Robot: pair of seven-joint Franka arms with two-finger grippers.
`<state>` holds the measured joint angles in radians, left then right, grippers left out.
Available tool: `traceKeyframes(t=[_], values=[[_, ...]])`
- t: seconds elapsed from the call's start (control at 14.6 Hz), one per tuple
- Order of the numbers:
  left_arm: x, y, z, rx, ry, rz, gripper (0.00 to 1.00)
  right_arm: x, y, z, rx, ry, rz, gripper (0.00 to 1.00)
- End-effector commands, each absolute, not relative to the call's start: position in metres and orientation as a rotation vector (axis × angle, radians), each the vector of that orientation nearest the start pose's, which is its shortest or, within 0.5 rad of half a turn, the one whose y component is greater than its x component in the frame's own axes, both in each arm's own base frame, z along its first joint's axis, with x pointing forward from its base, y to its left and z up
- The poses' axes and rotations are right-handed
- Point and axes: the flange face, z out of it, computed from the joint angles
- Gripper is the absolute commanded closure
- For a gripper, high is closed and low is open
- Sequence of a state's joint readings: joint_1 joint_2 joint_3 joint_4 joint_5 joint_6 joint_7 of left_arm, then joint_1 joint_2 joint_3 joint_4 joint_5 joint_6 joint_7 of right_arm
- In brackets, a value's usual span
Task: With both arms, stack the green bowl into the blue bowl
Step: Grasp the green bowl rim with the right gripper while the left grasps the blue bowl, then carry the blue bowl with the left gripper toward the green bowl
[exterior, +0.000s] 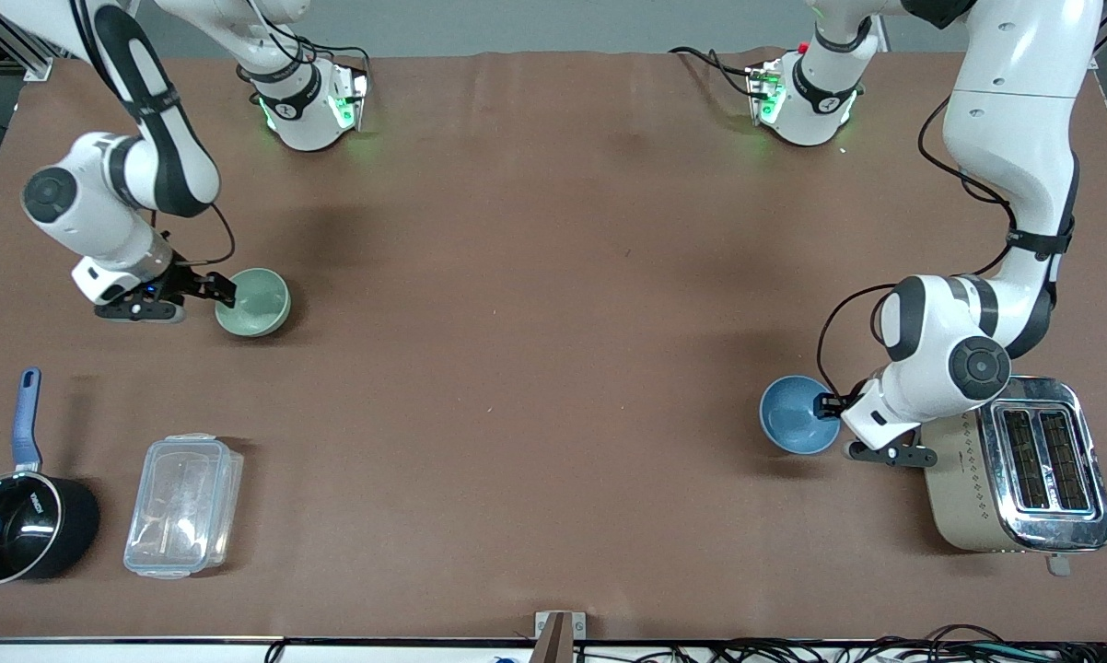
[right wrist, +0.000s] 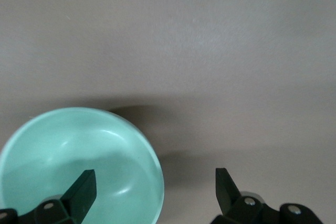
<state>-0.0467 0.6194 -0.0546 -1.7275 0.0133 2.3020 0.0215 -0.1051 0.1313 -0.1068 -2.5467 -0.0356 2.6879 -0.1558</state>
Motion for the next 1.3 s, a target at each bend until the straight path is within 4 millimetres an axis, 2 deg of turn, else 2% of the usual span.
traceKeyframes(t=[0.0, 0.14, 0.21, 0.27, 0.34, 0.41, 0.55, 0.68, 0.82, 1.03, 1.09, 1.16, 1.23], values=[[0.666, -0.068, 0.217, -3.172, 0.210, 0.042, 0.89, 0.444, -0.100, 0.204, -3.171, 0.036, -0.004, 0.09], [0.668, -0.073, 0.221, -3.173, 0.216, 0.025, 0.91, 0.442, -0.101, 0.198, -3.170, 0.043, 0.013, 0.26], [0.668, -0.079, 0.225, -3.173, 0.228, 0.015, 0.93, 0.442, -0.105, 0.199, -3.169, 0.062, 0.008, 0.44], [0.667, -0.095, 0.234, -3.186, 0.255, 0.002, 0.95, 0.442, -0.105, 0.199, -3.168, 0.076, 0.010, 0.71], [0.666, -0.110, 0.243, -3.218, 0.238, -0.008, 0.99, 0.443, -0.107, 0.200, -3.164, 0.097, 0.009, 0.92], [0.663, -0.132, 0.256, -3.254, 0.200, -0.025, 1.00, 0.443, -0.112, 0.201, -3.162, 0.121, 0.011, 0.99], [0.655, -0.180, 0.276, -3.310, 0.003, -0.028, 1.00, 0.445, -0.117, 0.205, -3.162, 0.143, -0.001, 1.00], [0.646, -0.233, 0.295, -3.363, -0.085, -0.024, 1.00, 0.451, -0.118, 0.212, -3.155, 0.155, 0.032, 1.00], [0.620, -0.295, 0.298, -3.391, -0.165, 0.041, 1.00, 0.471, -0.116, 0.241, -3.128, 0.176, 0.104, 1.00], [0.585, -0.389, 0.288, -3.392, -0.264, 0.099, 1.00, 0.521, -0.102, 0.309, -3.083, 0.160, 0.156, 1.00], [0.569, -0.415, 0.274, -3.381, -0.281, 0.130, 1.00, 0.535, -0.096, 0.329, -3.052, 0.170, 0.148, 1.00], [0.551, -0.447, 0.254, -3.396, -0.327, 0.116, 1.00, 0.544, -0.087, 0.341, -3.036, 0.186, 0.140, 1.00], [0.542, -0.465, 0.248, -3.412, -0.376, 0.062, 1.00, 0.548, -0.078, 0.346, -3.031, 0.220, 0.134, 1.00]])
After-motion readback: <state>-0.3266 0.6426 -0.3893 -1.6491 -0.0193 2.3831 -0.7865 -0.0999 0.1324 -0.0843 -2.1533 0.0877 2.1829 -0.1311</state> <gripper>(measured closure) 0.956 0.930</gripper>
